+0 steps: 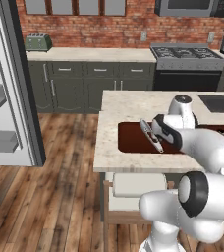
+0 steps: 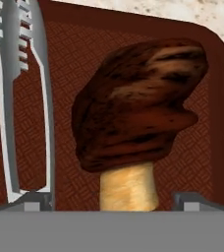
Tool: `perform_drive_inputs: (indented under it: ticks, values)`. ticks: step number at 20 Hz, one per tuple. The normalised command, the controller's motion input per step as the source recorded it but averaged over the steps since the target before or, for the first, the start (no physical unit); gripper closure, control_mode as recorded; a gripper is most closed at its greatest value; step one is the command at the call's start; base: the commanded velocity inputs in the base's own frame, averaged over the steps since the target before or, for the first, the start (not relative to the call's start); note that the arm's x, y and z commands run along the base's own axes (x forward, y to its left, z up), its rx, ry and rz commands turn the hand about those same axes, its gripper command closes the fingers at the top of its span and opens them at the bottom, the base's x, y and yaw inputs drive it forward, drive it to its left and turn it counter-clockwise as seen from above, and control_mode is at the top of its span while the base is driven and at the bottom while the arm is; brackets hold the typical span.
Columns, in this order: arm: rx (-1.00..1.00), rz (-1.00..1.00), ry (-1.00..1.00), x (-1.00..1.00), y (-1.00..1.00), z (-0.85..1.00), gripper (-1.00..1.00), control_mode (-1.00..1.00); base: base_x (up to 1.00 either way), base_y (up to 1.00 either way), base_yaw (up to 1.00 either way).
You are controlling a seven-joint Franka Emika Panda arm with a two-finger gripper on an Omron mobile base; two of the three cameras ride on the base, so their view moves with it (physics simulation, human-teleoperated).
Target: Gather the lemon and bell pepper from the fridge and place them on a tray on the dining counter. Then gather the fish and steak from the fridge and place them on the other tray.
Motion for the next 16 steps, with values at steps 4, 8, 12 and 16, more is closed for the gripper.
perform_drive_inputs:
  ticks: [4,8,12,16]
  values:
    - [0.0,-0.06,-0.09,-0.25,0.0,0.25,-1.0,-1.0,0.0,0.0,0.0]
    - [0.0,-0.07,-0.11,-0.58,0.0,0.21,-1.0,-1.0,0.0,0.0,0.0]
    - [0.02,-0.03,-0.14,-0.84,0.01,0.22,-1.0,-1.0,0.0,0.0,0.0]
    - [0.0,0.0,-0.11,-0.99,0.23,0.13,-1.0,-1.0,0.0,0.0,0.0]
